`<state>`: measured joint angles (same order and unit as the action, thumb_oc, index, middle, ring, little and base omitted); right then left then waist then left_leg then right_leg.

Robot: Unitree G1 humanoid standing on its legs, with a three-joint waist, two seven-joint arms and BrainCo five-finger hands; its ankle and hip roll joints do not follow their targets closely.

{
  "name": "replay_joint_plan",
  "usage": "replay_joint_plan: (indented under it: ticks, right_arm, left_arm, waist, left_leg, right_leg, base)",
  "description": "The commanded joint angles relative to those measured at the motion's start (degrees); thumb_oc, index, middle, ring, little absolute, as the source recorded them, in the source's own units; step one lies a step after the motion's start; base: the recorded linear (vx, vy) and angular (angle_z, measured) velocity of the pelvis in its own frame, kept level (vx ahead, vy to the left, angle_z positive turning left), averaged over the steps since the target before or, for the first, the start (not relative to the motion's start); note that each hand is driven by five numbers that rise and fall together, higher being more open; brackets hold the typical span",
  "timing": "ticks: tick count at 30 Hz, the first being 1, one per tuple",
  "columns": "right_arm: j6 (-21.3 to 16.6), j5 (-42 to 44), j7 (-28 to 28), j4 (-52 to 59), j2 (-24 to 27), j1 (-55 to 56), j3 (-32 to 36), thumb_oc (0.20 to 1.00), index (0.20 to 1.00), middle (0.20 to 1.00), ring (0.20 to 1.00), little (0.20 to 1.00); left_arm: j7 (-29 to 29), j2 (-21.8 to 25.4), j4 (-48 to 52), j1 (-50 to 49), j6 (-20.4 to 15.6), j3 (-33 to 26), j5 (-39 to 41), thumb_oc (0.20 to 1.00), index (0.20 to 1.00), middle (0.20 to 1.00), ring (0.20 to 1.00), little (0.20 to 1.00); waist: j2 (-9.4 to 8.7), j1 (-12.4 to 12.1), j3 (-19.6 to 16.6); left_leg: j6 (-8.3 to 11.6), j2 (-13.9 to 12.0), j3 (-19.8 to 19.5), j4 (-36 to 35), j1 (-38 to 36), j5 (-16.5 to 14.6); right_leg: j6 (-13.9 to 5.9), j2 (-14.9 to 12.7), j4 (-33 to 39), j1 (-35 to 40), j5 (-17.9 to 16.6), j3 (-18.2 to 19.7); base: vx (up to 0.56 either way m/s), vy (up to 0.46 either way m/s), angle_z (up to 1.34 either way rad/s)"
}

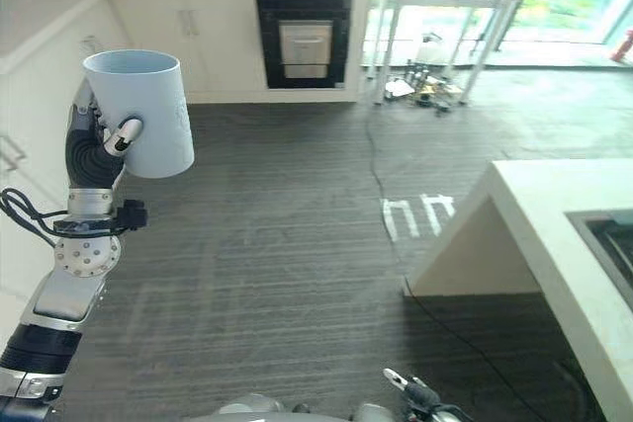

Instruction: Place the dishes in the dishwasher.

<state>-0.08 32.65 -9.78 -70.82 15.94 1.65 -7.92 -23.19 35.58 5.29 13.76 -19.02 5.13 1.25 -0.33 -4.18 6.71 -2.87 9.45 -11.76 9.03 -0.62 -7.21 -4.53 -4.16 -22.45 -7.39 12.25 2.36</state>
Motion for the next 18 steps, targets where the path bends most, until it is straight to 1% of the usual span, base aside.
replay_joint_plan:
  ticks: [1, 2, 3, 5, 7, 8, 9, 11, 14, 18]
  right_arm:
    - [2.0, -1.17, -0.65, -1.39, 1.48, -2.19, 0.29, 1.0, 1.0, 1.0, 1.0, 1.0]
    - [2.61, -1.13, -0.49, -1.73, 1.64, -2.23, 0.34, 1.0, 1.0, 1.0, 1.0, 1.0]
    - [3.3, -2.07, -0.22, -2.84, 1.85, -2.62, 0.32, 1.0, 1.0, 1.0, 1.0, 1.0]
    - [3.23, -2.45, 0.44, -3.66, 1.68, -2.7, -0.16, 1.0, 1.0, 1.0, 1.0, 1.0]
    - [3.46, -0.66, 1.85, -3.69, 1.65, -2.38, -0.23, 1.0, 1.0, 1.0, 1.0, 1.0]
    - [3.46, -0.66, 1.85, -3.69, 1.65, -2.38, -0.23, 1.0, 1.0, 1.0, 1.0, 1.0]
    - [3.42, 1.07, 2.55, -3.33, 1.79, -1.71, 0.52, 1.0, 1.0, 1.0, 1.0, 1.0]
    - [3.86, 2.11, 2.91, -3.32, 1.55, -1.25, 0.99, 1.0, 1.0, 1.0, 1.0, 1.0]
    - [3.71, 0.71, 1.52, -3.92, 0.72, -0.73, 1.07, 1.0, 1.0, 1.0, 1.0, 1.0]
    - [2.91, -0.25, -0.72, -3.87, -0.27, -0.4, -0.33, 1.0, 1.0, 1.0, 1.0, 1.0]
  left_arm:
    - [0.36, -0.14, 2.46, 1.88, 0.7, -1.59, -0.14, 0.2, 0.2, 0.2, 0.2, 0.2]
    - [0.53, -0.43, 2.94, 1.46, 0.8, -1.48, -0.16, 0.2, 0.2, 0.2, 0.2, 0.2]
    - [0.51, -0.9, 3.78, 0.56, 1.37, -1.54, -0.57, 0.2, 0.2, 0.2, 0.2, 0.2]
    - [1.09, -1.23, 4.34, -0.21, 1.34, -1.85, -0.32, 0.2, 0.2, 0.2, 0.2, 0.2]
    - [3.05, -1.46, 4.39, -0.13, 1.02, -1.6, 0.41, 0.2, 0.2, 0.2, 0.2, 0.2]
    - [3.05, -1.46, 4.39, -0.13, 1.02, -1.6, 0.41, 0.2, 0.2, 0.2, 0.2, 0.2]
    - [4.28, -1.82, 3.57, 1.13, 0.66, -0.46, 0.26, 0.2, 0.2, 0.2, 0.2, 0.2]
    - [4.53, -1.94, 2.73, 2.28, 0.9, 0.56, 0.02, 0.2, 0.2, 0.2, 0.2, 0.2]
    - [4.39, -1.65, 2.04, 3.31, 1.13, 1.27, -0.76, 0.2, 0.2, 0.2, 0.2, 0.2]
    - [4.64, -1.08, 2.72, 2.86, 1.93, 1.17, -0.45, 0.2, 0.2, 0.2, 0.2, 0.2]
  waist:
    - [-0.71, 1.35, -3.05]
    - [-0.77, 1.12, -3.07]
    - [-0.8, 0.38, -3.01]
    - [-0.66, 0.03, -3.13]
    - [-0.21, 0.57, -3.47]
    - [-0.21, 0.57, -3.47]
    - [0.28, 1.6, -3.8]
    - [0.66, 2.52, -4.16]
    - [0.98, 3.18, -4.64]
    - [0.9, 3.23, -5.19]
  left_leg:
    - [1.85, -7.44, 7.79, 8.16, 5.98, -3.18]
    - [2.02, -7.54, 7.21, 8.16, 6.26, -2.95]
    - [2.52, -7.84, 6.42, 8.16, 6.75, -2.5]
    - [3.19, -8.64, 7.08, 8.16, 7.28, -2.07]
    - [4.6, -11.52, 11.27, 8.16, 8.22, -1.22]
    - [4.6, -11.52, 11.27, 8.16, 8.22, -1.22]
    - [5.89, -14.12, 14.18, 8.16, 9.19, -0.45]
    - [6.44, -14.71, 15.23, 8.16, 9.44, -0.73]
    - [6.3, -14.76, 16.28, 8.16, 9.16, -1.18]
    - [5.63, -13.81, 16.21, 8.16, 8.25, -2.04]
  right_leg:
    - [-1.83, -2.69, 5.26, 1.87, -6.39, -5.66]
    - [-1.53, -2.38, 5.26, 1.9, -6.08, -5.89]
    - [-0.89, -1.83, 5.26, 2.03, -5.35, -6.48]
    - [-0.52, -1.48, 5.26, 1.96, -4.77, -7.4]
    - [-0.46, -2.15, 5.26, 1.89, -4.37, -10.31]
    - [-0.46, -2.15, 5.26, 1.89, -4.37, -10.31]
    - [-0.67, -3.14, 5.26, 1.86, -4.28, -12.44]
    - [-1.19, -3.9, 5.26, 1.74, -4.47, -13.21]
    - [-1.76, -5.17, 5.26, 1.91, -4.7, -14.13]
    - [-2.22, -5.5, 5.26, 2.14, -4.75, -13.11]
  base:
    - [0.0, -0.205, 1.17]
    - [0.0, -0.187, 0.66]
    - [0.0, -0.175, 0.32]
    - [-0.02, -0.121, 0.54]
    - [-0.04, -0.037, 0.71]
    - [-0.05, 0.019, 0.94]
    - [-0.03, 0.035, 0.9]
    - [-0.01, 0.053, 0.76]
    - [0.04, 0.081, 0.28]
    - [0.06, 0.047, -0.17]
